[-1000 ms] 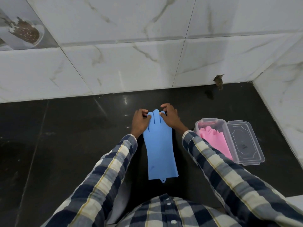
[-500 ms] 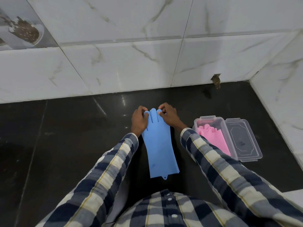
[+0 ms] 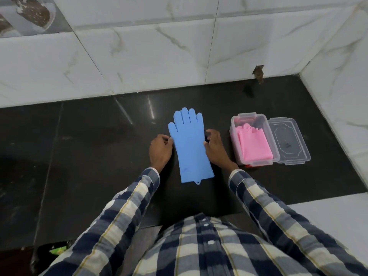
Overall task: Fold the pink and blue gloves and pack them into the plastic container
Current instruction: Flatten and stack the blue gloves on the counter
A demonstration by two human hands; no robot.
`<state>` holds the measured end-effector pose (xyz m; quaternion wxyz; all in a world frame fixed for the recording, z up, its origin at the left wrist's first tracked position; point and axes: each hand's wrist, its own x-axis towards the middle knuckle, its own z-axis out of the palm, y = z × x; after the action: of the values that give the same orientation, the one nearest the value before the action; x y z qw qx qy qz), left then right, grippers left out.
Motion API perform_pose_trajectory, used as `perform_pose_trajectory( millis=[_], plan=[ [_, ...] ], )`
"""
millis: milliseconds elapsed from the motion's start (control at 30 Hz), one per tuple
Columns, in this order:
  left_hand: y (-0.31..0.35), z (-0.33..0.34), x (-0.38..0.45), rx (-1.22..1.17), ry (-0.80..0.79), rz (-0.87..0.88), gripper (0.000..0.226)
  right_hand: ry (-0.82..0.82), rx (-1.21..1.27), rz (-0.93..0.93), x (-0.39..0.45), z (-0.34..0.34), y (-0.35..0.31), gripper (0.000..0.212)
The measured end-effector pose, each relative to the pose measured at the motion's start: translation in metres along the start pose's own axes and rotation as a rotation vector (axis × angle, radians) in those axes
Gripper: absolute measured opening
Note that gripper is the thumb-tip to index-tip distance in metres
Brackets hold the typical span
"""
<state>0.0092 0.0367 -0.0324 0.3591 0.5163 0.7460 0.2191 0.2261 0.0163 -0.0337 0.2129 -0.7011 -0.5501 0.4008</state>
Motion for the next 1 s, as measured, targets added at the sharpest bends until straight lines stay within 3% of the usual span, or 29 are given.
perform_pose_trajectory(
  millis=[267,367,467,533,667,900,1000],
  plan=[
    [0.004,0.017,-0.040,0.144,-0.118,-0.119,0.039,-0.106,-0.094,0.012,-0.027,-0.006,0.019,0.019],
    [-0.001,0.020,-0.052,0.147,-0.150,-0.172,0.041,-0.176,-0.160,-0.088,-0.039,-0.010,0.033,0.028],
    [-0.004,0.025,-0.063,0.145,-0.136,-0.228,0.045,-0.220,-0.248,-0.243,-0.053,-0.012,0.046,0.049],
    [-0.004,0.029,-0.070,0.134,-0.115,-0.254,0.044,-0.216,-0.319,-0.349,-0.060,-0.010,0.050,0.056],
    [-0.002,0.037,-0.077,0.109,-0.109,-0.242,0.041,-0.207,-0.451,-0.466,-0.064,-0.009,0.059,0.046],
    [0.004,0.038,-0.083,0.082,-0.062,-0.247,0.043,-0.101,-0.436,-0.537,-0.068,-0.020,0.068,0.029],
    [0.007,0.035,-0.086,-0.091,-0.032,-0.184,0.029,-0.062,-0.450,-0.539,-0.068,-0.020,0.061,0.024]
  ],
)
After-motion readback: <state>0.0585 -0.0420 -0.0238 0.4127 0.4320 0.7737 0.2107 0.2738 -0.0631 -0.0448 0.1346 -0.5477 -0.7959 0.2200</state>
